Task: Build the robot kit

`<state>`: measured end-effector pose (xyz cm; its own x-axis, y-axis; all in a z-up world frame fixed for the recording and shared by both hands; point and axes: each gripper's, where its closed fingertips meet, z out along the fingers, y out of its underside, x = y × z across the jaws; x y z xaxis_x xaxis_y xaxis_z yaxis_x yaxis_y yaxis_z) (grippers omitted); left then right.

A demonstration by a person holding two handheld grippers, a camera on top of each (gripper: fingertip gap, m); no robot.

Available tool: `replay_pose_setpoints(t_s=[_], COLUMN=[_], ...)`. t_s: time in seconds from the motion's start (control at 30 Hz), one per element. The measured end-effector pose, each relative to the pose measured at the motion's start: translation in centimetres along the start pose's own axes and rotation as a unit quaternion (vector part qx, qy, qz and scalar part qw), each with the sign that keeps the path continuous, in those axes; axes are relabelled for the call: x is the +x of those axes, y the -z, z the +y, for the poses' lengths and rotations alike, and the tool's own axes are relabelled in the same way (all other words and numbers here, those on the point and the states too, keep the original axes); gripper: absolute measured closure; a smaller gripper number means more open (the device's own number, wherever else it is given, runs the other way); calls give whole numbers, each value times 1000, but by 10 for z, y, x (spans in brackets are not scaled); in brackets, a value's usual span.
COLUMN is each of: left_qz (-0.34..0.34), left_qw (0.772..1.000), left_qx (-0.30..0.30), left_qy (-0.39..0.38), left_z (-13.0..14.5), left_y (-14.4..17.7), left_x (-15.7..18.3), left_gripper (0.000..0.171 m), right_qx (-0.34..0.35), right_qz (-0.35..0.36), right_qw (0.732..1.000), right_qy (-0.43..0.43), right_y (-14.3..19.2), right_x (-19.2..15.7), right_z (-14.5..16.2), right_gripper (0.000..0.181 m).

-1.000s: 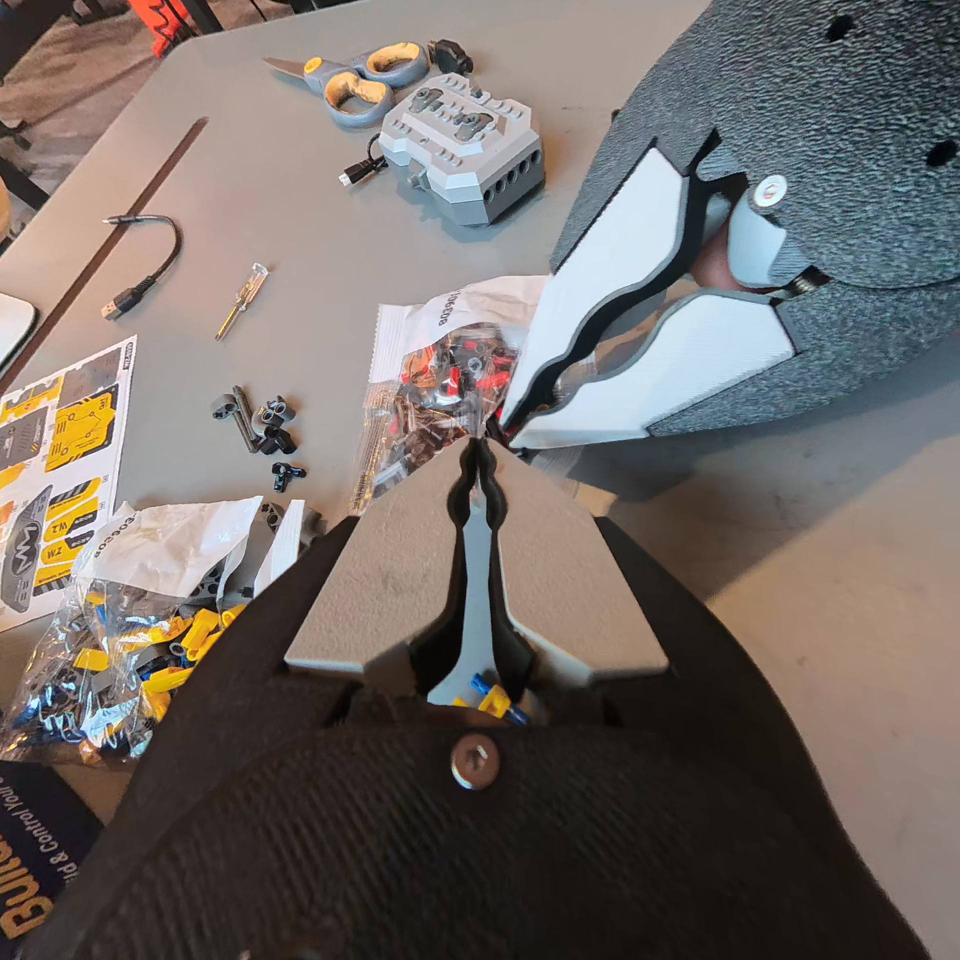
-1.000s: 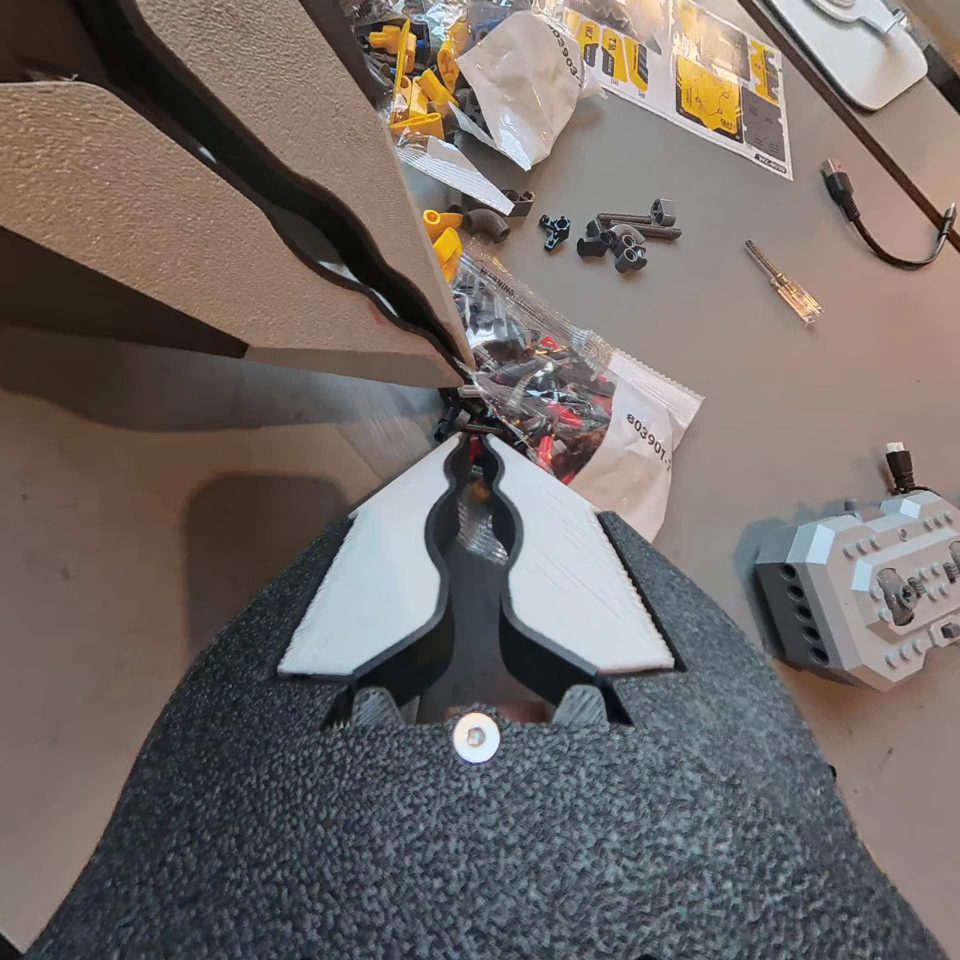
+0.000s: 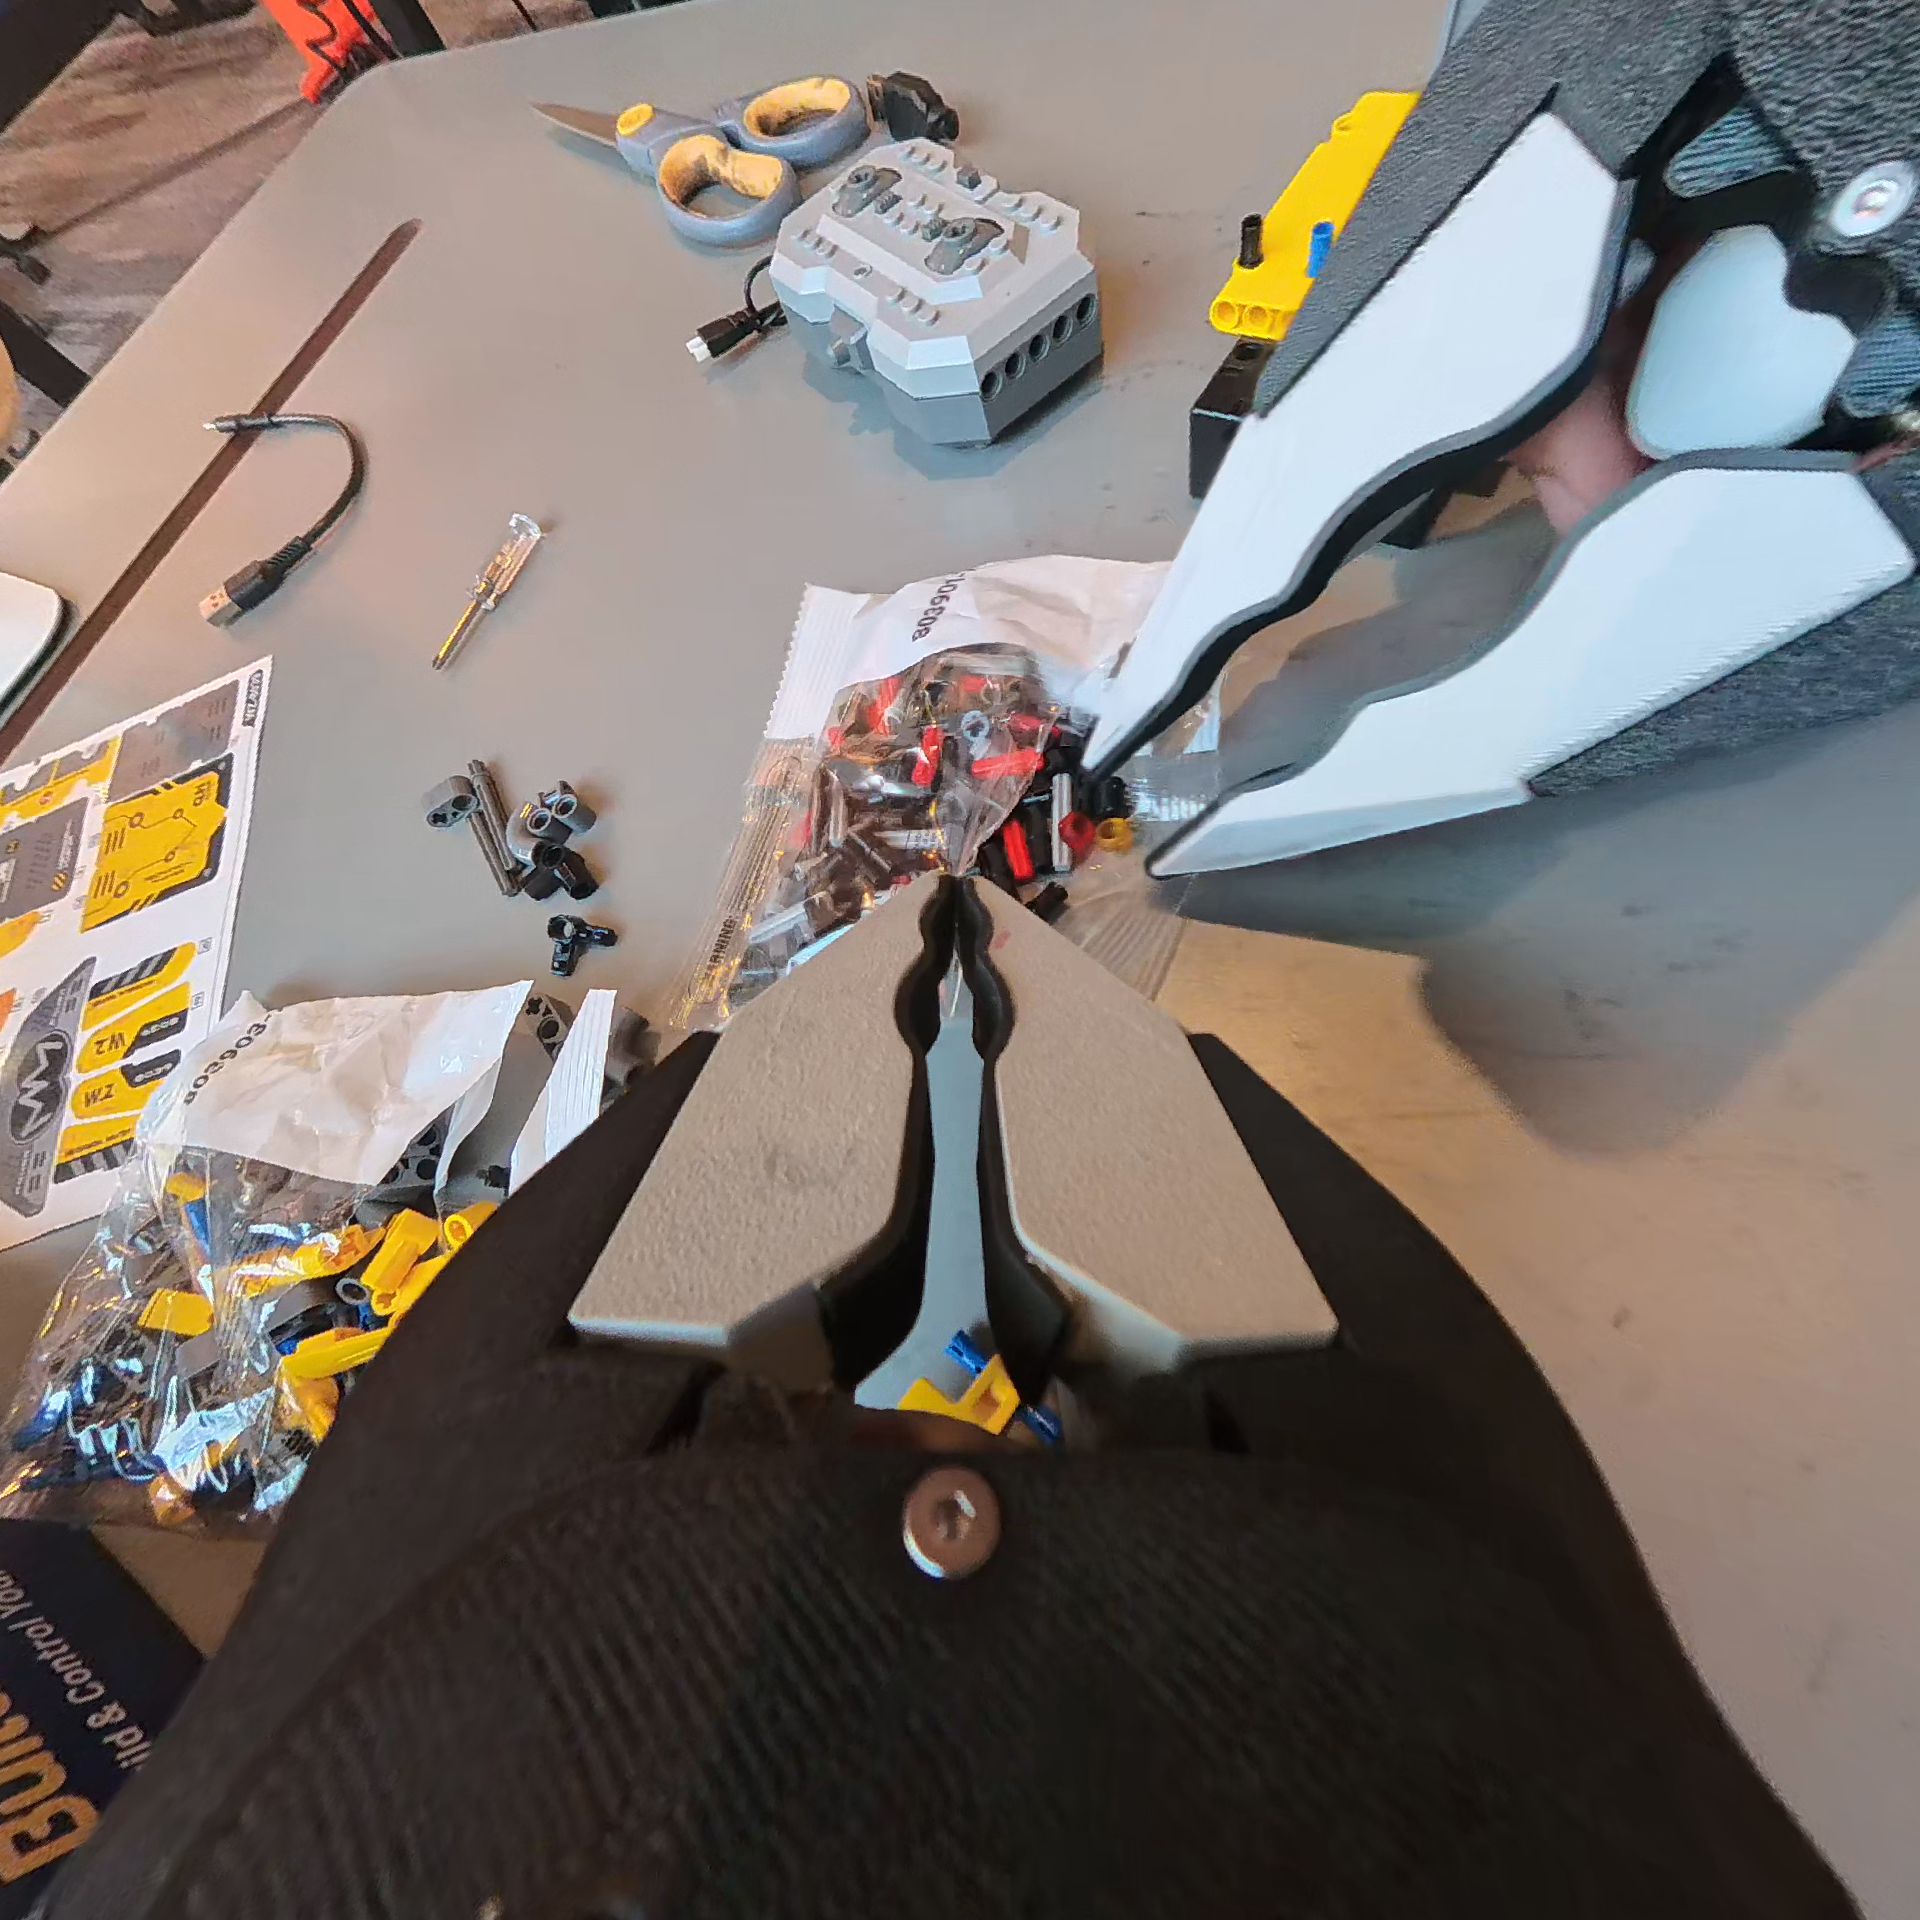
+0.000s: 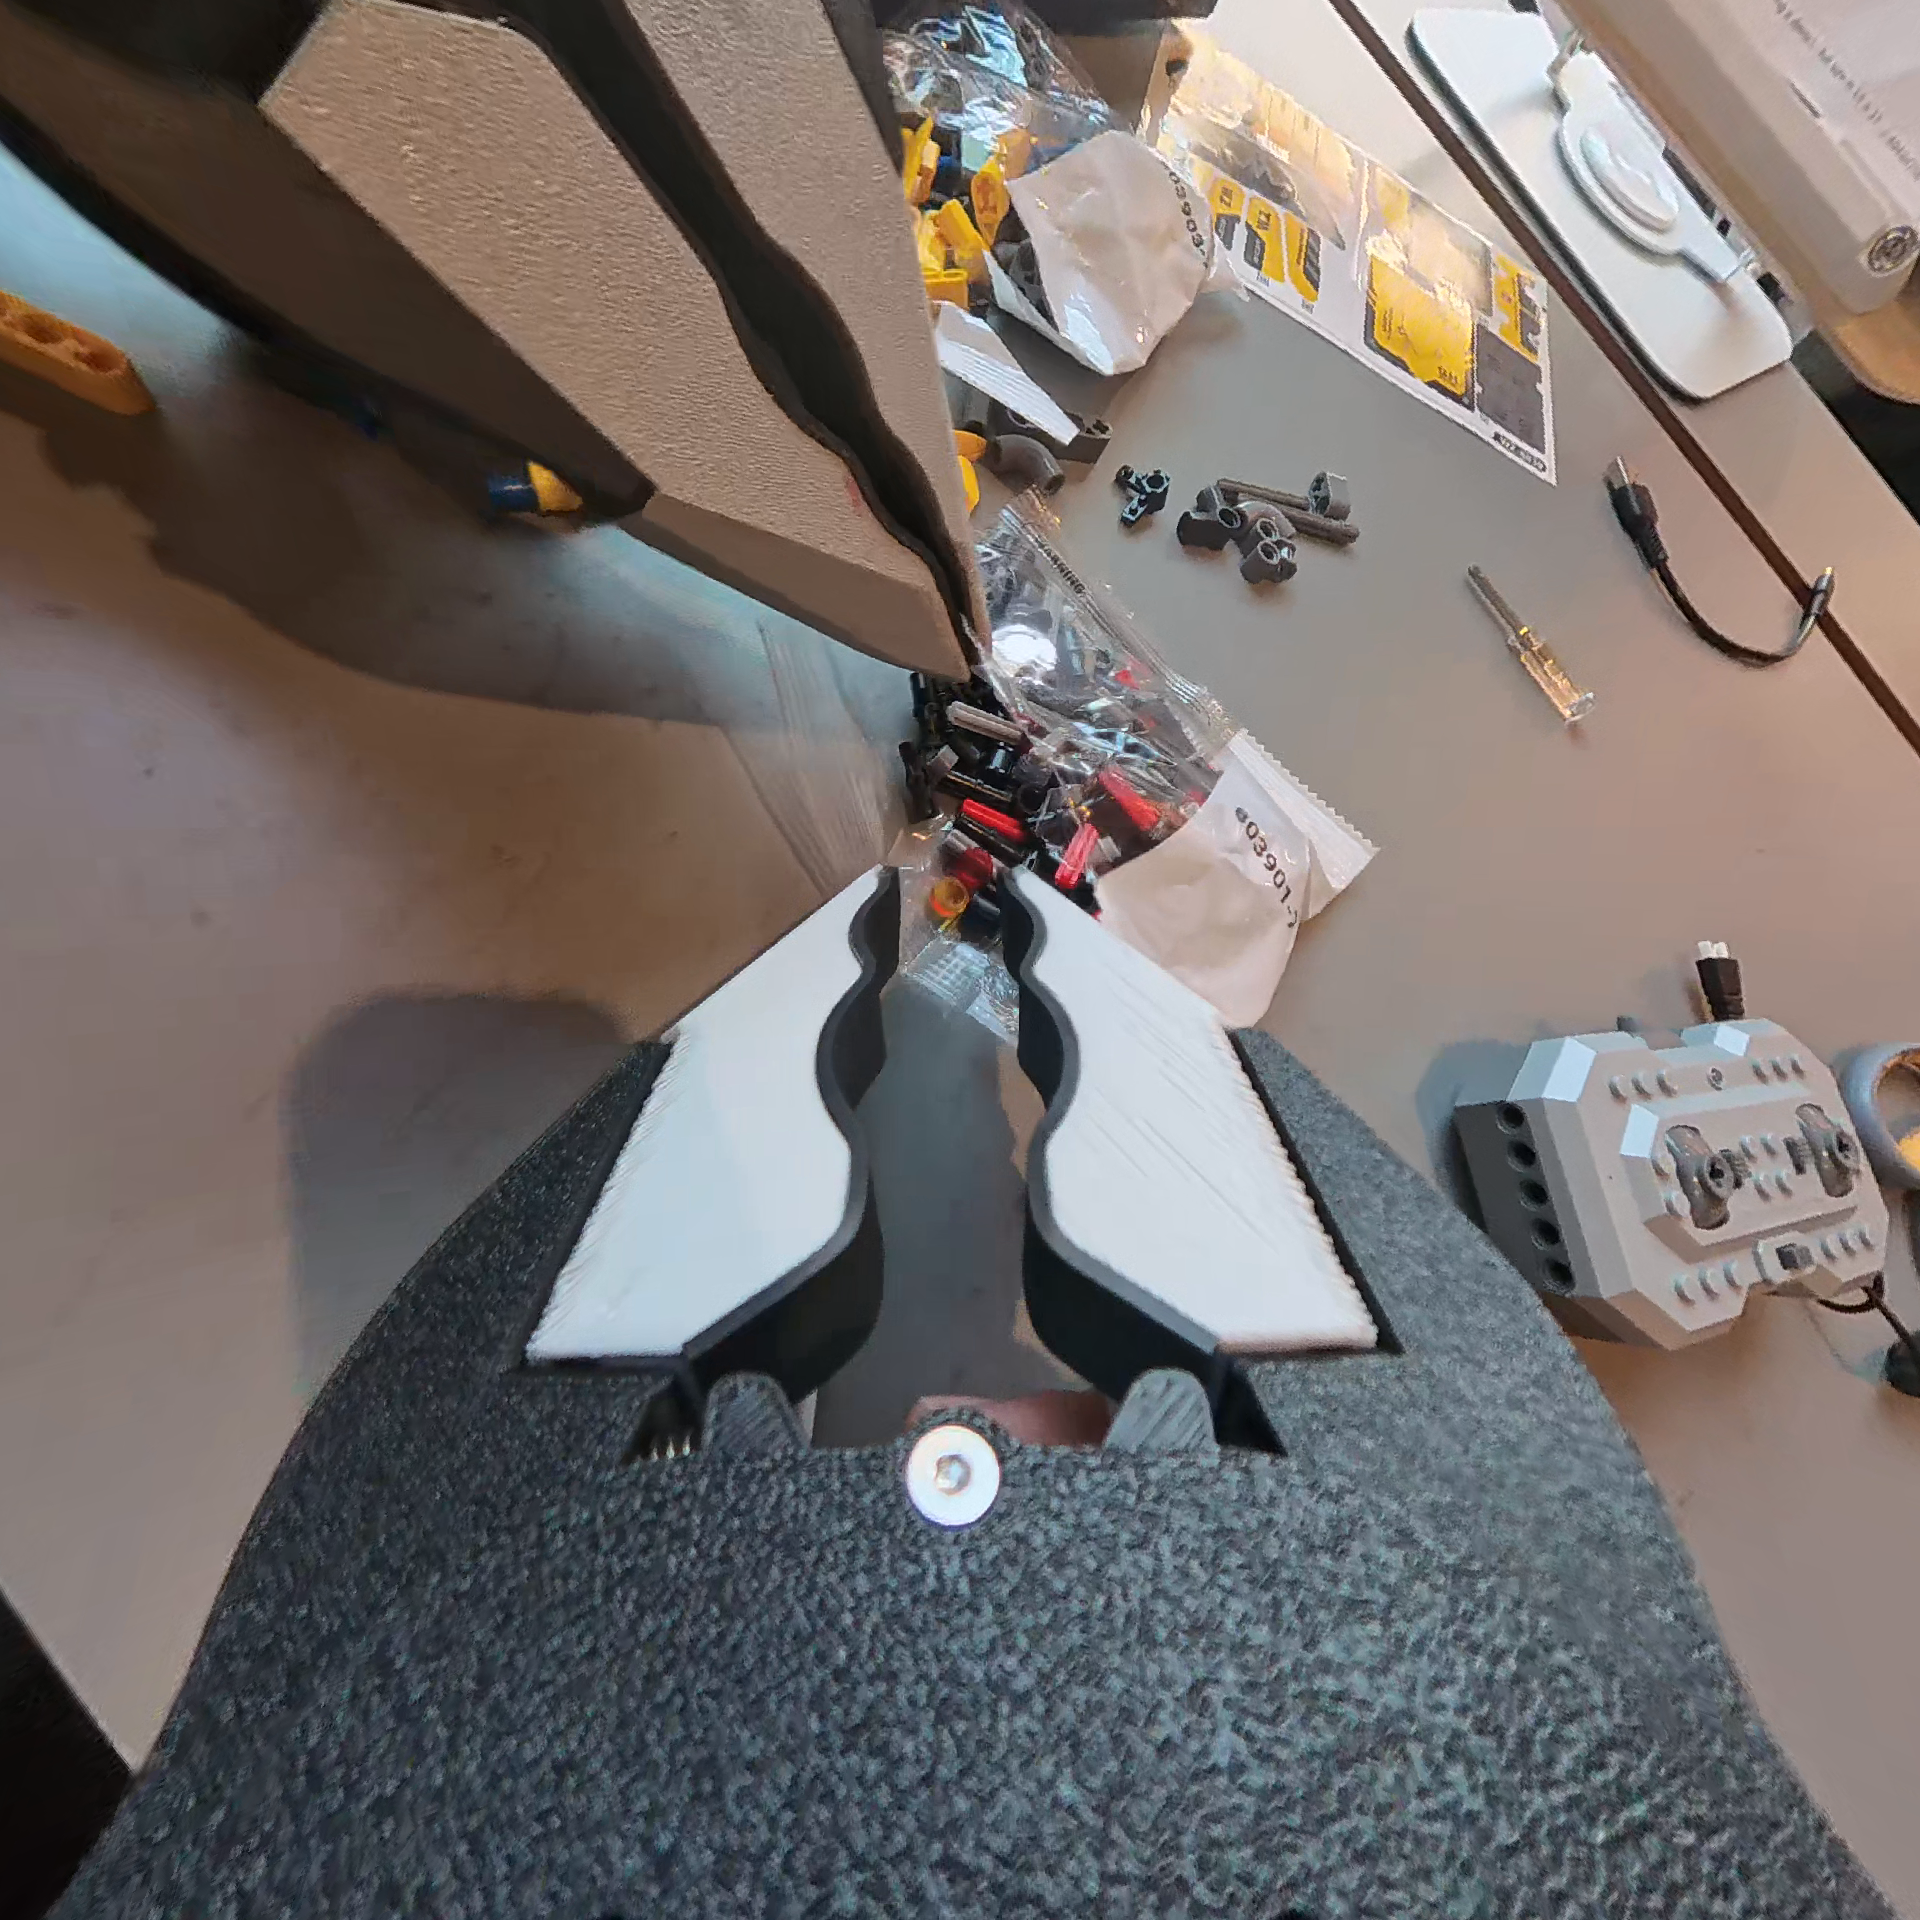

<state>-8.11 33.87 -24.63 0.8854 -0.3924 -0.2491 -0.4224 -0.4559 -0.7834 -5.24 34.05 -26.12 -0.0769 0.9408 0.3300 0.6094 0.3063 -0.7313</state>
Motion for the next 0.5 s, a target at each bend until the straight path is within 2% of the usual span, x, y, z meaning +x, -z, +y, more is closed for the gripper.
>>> replay_pose_setpoints(t_s=[0.2,0.4,0.5], left_qz=[3,1,1], left_qw=[1000,1000,1000], left_qx=[0,1,0], left_qy=[-2,4,1], left_z=[0,0,1], left_y=[-1,-1,-1], left_x=[2,-1,0], left_gripper=[171,171,171], right_qx=[-6,34,23], right_qz=[8,2,12], right_qw=[999,997,999], right_qy=[33,66,46], right_y=[1,7,3], right_x=[-2,-8,-4], right_z=[3,-6,-6], right_gripper=[162,162,163])
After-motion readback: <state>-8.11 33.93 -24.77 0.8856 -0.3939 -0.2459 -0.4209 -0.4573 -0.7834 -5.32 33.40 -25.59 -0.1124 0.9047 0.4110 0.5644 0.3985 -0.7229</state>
